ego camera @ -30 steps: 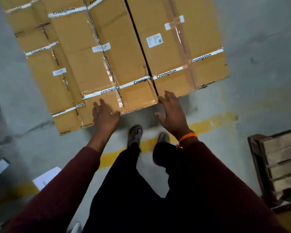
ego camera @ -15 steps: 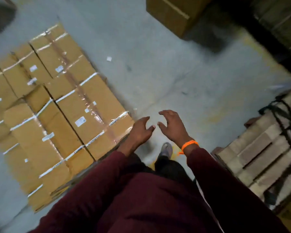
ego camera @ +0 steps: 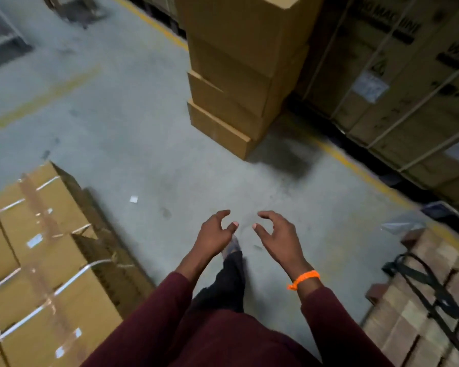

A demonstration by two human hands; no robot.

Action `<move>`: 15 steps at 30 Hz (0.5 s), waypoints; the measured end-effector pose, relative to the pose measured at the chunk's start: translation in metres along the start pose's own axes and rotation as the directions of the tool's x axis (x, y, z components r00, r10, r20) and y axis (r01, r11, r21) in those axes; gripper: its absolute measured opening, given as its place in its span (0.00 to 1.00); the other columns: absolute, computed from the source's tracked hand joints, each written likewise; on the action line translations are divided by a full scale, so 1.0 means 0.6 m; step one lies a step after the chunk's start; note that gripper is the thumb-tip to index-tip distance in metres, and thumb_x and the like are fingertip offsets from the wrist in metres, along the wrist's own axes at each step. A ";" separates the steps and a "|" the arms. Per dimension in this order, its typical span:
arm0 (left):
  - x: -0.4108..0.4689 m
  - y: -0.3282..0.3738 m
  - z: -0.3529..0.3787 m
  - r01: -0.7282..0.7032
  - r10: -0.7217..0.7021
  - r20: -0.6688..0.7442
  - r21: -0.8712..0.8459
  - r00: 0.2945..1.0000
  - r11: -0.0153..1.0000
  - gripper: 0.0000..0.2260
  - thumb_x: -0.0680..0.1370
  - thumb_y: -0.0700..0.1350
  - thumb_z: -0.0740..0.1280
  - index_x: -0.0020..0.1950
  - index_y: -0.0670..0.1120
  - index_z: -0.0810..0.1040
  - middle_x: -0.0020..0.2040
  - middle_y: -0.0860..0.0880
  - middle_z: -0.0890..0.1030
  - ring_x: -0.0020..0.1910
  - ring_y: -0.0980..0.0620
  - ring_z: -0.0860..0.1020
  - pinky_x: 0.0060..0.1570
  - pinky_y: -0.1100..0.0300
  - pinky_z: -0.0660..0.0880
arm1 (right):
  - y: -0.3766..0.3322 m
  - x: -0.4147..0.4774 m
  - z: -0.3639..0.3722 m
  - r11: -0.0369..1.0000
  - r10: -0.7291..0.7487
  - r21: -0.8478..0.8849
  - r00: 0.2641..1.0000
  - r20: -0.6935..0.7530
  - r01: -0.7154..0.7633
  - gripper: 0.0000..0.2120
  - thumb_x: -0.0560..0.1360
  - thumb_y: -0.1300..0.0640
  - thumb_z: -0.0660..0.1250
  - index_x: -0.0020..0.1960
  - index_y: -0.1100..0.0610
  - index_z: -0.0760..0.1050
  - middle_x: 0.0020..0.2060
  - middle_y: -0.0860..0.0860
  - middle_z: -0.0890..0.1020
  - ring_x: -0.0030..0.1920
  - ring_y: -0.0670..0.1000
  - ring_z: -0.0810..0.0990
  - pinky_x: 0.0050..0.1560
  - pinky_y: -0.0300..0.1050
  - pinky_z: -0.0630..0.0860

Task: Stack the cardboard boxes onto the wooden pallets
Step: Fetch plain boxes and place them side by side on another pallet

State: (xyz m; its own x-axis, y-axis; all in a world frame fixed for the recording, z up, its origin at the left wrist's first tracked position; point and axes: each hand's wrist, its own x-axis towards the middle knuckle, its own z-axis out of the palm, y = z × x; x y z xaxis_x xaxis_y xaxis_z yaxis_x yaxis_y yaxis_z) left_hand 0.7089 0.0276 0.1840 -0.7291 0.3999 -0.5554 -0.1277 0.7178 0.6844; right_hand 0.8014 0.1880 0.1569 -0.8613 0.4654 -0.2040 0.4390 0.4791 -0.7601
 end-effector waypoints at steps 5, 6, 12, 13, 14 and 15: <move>0.178 0.209 -0.070 -0.149 0.149 -0.003 0.009 0.989 0.989 0.22 0.82 0.54 0.65 0.76 0.53 0.70 0.76 0.51 0.71 0.72 0.48 0.72 0.69 0.54 0.69 | -0.052 0.202 -0.090 0.999 0.011 0.030 1.000 0.028 -0.011 0.13 0.76 0.55 0.74 0.60 0.53 0.82 0.57 0.45 0.84 0.59 0.44 0.80 0.62 0.45 0.76; 0.210 0.246 -0.084 -0.173 0.173 -0.007 0.013 0.985 0.985 0.22 0.82 0.55 0.65 0.76 0.54 0.70 0.77 0.51 0.71 0.72 0.48 0.72 0.69 0.53 0.69 | -0.067 0.248 -0.109 0.999 0.007 0.054 1.000 0.001 -0.007 0.13 0.76 0.54 0.74 0.60 0.53 0.82 0.57 0.44 0.84 0.59 0.42 0.80 0.62 0.42 0.76; 0.365 0.384 -0.153 -0.177 0.177 -0.013 0.011 0.984 0.984 0.22 0.81 0.58 0.65 0.75 0.55 0.71 0.74 0.51 0.73 0.69 0.49 0.74 0.59 0.58 0.70 | -0.110 0.462 -0.195 0.960 0.083 0.278 0.987 -0.140 -0.041 0.11 0.77 0.52 0.74 0.59 0.48 0.82 0.55 0.41 0.84 0.58 0.41 0.81 0.61 0.42 0.77; 0.392 0.401 -0.162 -0.170 0.170 -0.011 -0.008 0.985 0.985 0.22 0.81 0.58 0.65 0.74 0.55 0.72 0.74 0.52 0.73 0.70 0.49 0.74 0.58 0.58 0.69 | -0.113 0.493 -0.206 0.951 0.093 0.305 0.985 -0.146 -0.044 0.11 0.77 0.52 0.74 0.59 0.48 0.82 0.55 0.41 0.84 0.58 0.41 0.81 0.60 0.41 0.77; 0.419 0.419 -0.170 -0.165 0.164 -0.014 -0.037 0.986 0.986 0.22 0.81 0.59 0.66 0.74 0.56 0.72 0.74 0.52 0.74 0.70 0.50 0.74 0.58 0.58 0.69 | -0.115 0.526 -0.217 0.945 0.098 0.325 0.984 -0.146 -0.045 0.11 0.77 0.53 0.74 0.59 0.49 0.82 0.55 0.42 0.84 0.57 0.41 0.81 0.59 0.38 0.78; 0.449 0.438 -0.180 -0.157 0.156 -0.023 -0.077 0.988 0.985 0.22 0.81 0.58 0.66 0.74 0.56 0.73 0.74 0.53 0.74 0.70 0.50 0.73 0.58 0.58 0.70 | -0.115 0.561 -0.229 0.940 0.101 0.338 0.984 -0.145 -0.047 0.11 0.77 0.54 0.74 0.59 0.50 0.82 0.55 0.43 0.84 0.57 0.41 0.81 0.56 0.33 0.77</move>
State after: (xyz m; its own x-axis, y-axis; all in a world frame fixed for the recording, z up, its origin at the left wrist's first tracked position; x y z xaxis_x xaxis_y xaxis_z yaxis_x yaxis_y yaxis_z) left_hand 0.4063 0.2628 0.2650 -0.7551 0.4938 -0.4312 -0.0628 0.6002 0.7974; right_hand 0.5166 0.4139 0.2251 -0.7661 0.6145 -0.1884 0.3667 0.1771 -0.9133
